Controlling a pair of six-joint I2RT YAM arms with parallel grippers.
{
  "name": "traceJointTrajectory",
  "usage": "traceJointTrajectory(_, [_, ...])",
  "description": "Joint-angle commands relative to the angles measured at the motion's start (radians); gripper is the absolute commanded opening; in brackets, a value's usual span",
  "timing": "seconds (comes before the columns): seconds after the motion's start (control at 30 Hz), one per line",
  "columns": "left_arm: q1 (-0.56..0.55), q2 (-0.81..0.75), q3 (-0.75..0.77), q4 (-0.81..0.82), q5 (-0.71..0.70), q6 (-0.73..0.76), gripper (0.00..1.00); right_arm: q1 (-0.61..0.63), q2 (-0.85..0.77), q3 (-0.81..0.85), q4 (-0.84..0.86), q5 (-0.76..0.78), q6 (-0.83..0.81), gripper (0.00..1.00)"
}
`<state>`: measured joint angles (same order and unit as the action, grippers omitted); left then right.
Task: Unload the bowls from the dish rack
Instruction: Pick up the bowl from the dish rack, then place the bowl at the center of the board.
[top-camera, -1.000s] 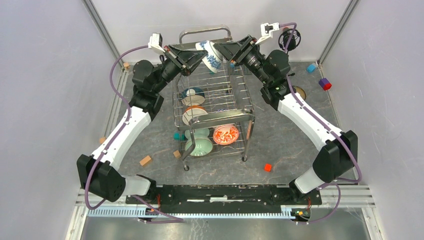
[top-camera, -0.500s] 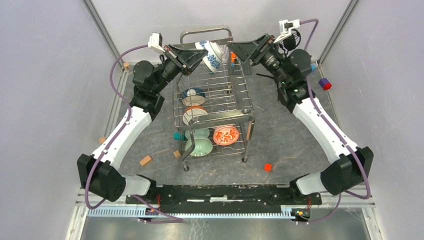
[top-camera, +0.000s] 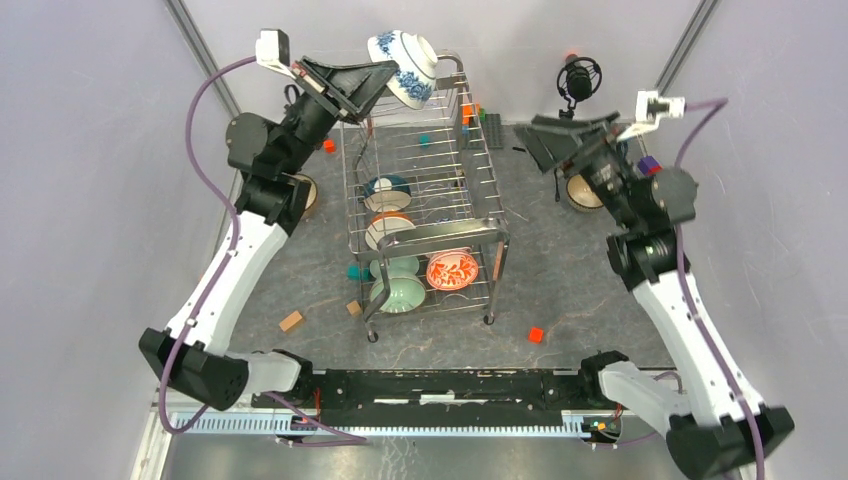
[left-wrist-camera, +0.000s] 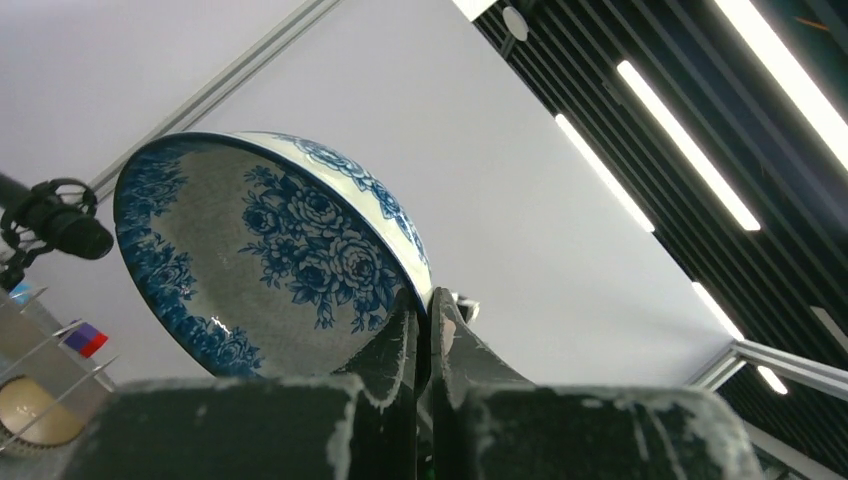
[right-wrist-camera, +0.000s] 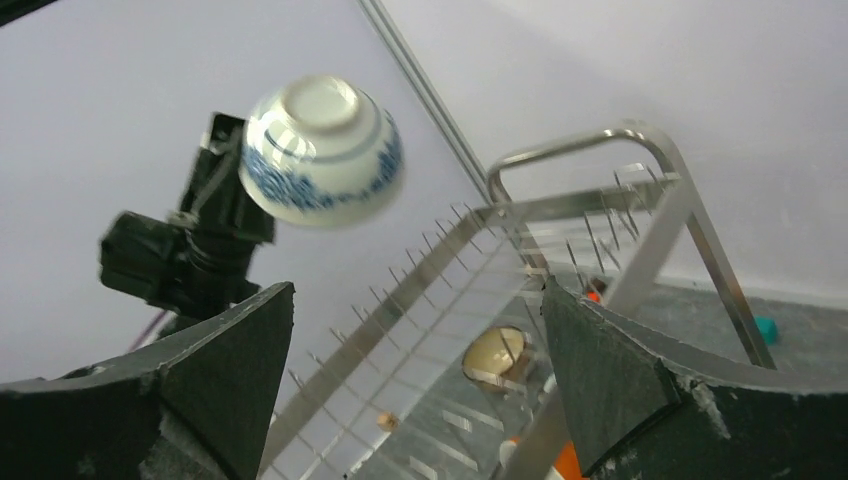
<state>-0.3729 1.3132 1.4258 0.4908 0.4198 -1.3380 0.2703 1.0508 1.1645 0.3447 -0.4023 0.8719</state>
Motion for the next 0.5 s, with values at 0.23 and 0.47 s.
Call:
traceJointTrajectory(0.23, [-0.002,-0.249,0.068,-0.383,-0.141,0.359,0.02,-0.001,-0.439,-0.451,-0.261,0.32,-0.22,0.98])
traceJointTrajectory(0.47, [-0.003,-0.358,0.067,-0.802,-0.414,0.643,0.02,-0.001,-0.585,-0.593,-0.42,0.362,-0.293,0.98])
